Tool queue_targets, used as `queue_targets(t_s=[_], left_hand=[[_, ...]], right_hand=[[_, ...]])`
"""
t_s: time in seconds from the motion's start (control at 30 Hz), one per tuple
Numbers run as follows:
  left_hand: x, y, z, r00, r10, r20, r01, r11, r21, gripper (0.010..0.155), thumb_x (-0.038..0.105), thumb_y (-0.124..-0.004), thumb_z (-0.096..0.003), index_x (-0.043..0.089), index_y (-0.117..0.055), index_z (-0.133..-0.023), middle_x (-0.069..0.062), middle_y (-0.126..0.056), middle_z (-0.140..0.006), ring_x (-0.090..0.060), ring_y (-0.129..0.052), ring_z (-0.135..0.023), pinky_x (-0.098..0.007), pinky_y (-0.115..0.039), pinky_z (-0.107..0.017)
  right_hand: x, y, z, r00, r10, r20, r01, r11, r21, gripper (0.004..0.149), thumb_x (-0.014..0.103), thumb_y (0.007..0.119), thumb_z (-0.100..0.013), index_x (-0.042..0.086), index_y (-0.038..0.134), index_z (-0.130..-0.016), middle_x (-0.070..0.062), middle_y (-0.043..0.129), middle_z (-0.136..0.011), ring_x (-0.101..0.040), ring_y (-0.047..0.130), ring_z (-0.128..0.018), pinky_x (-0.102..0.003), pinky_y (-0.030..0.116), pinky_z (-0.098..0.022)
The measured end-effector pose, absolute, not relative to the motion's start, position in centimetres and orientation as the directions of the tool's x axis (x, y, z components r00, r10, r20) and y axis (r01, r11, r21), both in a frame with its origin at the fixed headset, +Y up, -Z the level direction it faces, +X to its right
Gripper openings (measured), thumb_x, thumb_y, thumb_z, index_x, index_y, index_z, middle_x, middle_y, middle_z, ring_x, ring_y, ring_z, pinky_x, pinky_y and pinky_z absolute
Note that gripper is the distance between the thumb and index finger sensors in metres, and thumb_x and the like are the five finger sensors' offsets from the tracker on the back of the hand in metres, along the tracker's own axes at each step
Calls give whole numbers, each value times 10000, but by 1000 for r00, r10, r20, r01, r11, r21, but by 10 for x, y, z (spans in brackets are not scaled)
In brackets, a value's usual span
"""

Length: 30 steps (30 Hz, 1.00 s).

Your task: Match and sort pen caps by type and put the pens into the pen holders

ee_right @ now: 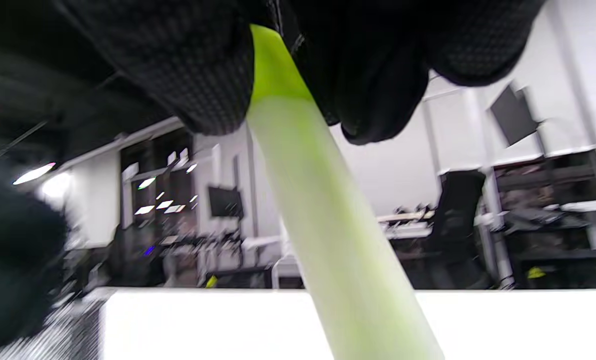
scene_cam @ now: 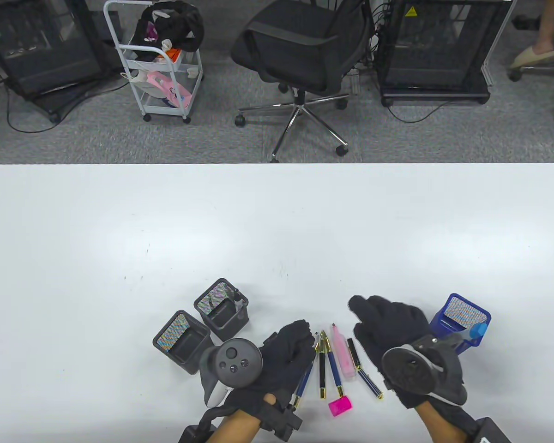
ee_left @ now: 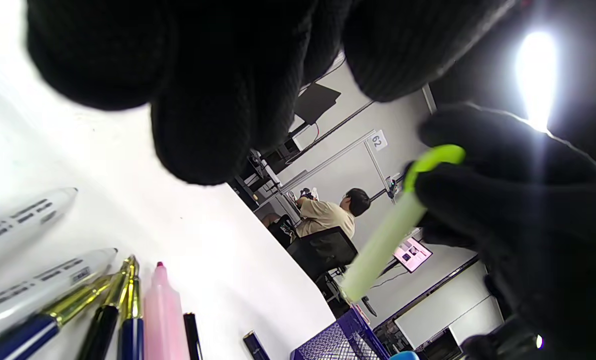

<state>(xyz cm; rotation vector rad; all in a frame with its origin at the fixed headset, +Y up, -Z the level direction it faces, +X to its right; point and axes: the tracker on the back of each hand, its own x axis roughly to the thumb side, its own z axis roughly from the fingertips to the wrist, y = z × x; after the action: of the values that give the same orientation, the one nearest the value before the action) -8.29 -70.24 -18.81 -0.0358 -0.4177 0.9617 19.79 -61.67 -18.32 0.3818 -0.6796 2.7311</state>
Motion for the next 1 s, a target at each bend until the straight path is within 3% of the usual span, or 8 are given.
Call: queue_targets(t_s=[0.13,0.33,0.53,1.0], left_hand=[[-81,-703,-188,507,792,340,-779,589,-212,588,392,-810,-496,96,-686,-989,-211,-931,-894,-385,-1093,-625,-541,-890,-369],[-80,-704,-187,522,781,343,-768,605,-209,588,395,-804,-498,99,-685,-992,-209,-928,-900,-388,-1089,-632,-545,-887,-375],[-81,-705,-187,534,777,333,-764,612,-205,589,396,-801,-499,103,-682,-996,-214,-921,-906,-396,-1082,-640,-553,-881,-383],[-84,-706,-189,547,768,332,-751,626,-212,590,396,-799,-500,107,-682,-1001,-217,-913,-917,-408,-1070,-656,-564,-872,-395]], right_hand=[[248,-595,-181,-941,265,210,-337,-786,-518,555,363,920,-419,243,724,-924,-168,914,-827,-359,1008,-640,-566,797,-540],[301,-587,-179,-948,313,64,-294,-776,-558,529,355,905,-419,201,741,-898,-167,928,-823,-367,1011,-645,-582,787,-550],[329,-602,-190,-942,333,-40,-282,-852,-441,508,348,894,-429,191,747,-889,-164,918,-848,-377,997,-679,-600,771,-566],[346,-655,-217,-940,312,-139,-281,-938,-204,506,335,926,-411,189,767,-869,-139,903,-876,-367,969,-731,-610,751,-588]])
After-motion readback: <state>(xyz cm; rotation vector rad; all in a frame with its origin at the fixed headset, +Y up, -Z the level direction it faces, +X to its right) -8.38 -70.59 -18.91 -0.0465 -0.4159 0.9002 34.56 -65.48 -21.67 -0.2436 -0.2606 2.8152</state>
